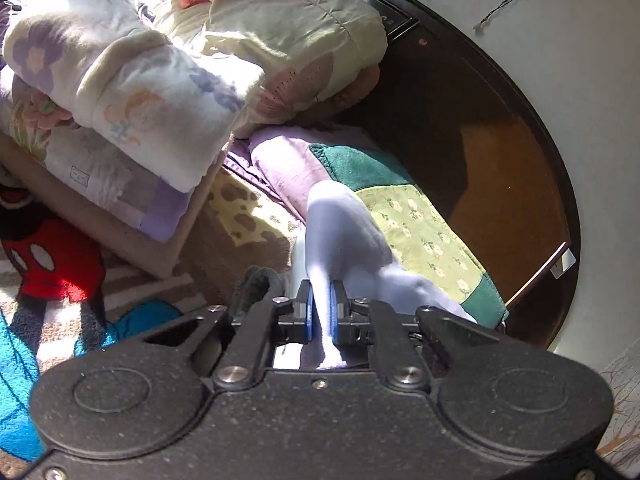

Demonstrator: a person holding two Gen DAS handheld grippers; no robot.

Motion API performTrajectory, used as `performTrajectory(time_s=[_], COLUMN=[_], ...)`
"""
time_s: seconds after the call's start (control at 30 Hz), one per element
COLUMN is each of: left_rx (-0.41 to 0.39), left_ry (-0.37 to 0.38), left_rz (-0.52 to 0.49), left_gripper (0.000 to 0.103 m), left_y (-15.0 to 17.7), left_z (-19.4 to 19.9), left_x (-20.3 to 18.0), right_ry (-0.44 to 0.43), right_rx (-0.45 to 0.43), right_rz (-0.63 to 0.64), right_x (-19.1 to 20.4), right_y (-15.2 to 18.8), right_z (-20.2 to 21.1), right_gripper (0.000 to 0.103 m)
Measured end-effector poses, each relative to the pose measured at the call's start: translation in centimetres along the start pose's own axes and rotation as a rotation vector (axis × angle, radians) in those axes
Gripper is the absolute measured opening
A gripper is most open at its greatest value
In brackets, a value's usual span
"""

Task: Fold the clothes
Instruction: 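Carry the folded sweatpants with both grippers toward the clothes stack by the headboard, then lower the sweatpants onto the clothes stack and open both grippers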

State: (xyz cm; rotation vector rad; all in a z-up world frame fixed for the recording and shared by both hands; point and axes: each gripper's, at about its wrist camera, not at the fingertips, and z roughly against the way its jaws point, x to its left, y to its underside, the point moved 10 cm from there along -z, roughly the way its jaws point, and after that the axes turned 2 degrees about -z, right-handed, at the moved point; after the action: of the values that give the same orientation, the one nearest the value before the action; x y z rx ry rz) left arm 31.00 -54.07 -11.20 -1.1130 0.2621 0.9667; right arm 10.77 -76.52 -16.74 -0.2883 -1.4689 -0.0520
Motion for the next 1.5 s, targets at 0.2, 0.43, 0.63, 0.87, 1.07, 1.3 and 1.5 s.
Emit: performTrajectory(time_s=[0.2,0.43,0.63,0.87,1.07,1.3,1.5], left_rx=[-0.015,-0.038,-0.080,-0.138,-0.188,-0.139,-0.070], left_ry=[-0.006,-0.085,-0.113,-0.039,-0.031,-0.105,-0.113], left_rz=[-0.035,-0.097,-0.084,-0.004,-0.017,-0.082,-0.160], left_gripper=[0.007,0.027,0.040,0.045,0.064,0.082,0.096], left_y=[0.2,0.4,1.1,4.1,5.7,8.2,11.5], left_z=[0.7,2.7,6.6,13.4,19.3,22.2,23.2], left_x=[-0.5,-0.7,-0.5,-1.8,-2.9,-3.1,-5.3], right_ry=[0.016,0.087,0.070,0.345,0.350,0.190,0.232], right_rx=[-0.012,-0.102,-0.087,0.262,0.203,0.157,0.206], right_rz=[0.057,0.212,0.550,1.017,1.202,0.766,0.659], right_x=[0.5,3.1,9.7,7.6,9.7,13.1,14.2], right_y=[1.0,1.5,3.0,9.7,13.1,14.5,16.8], right_z=[2.0,6.8,6.3,-4.1,-1.6,7.6,12.7], right_gripper=[0.047,0.056,0.056,0.062,0.061,0.087,0.102])
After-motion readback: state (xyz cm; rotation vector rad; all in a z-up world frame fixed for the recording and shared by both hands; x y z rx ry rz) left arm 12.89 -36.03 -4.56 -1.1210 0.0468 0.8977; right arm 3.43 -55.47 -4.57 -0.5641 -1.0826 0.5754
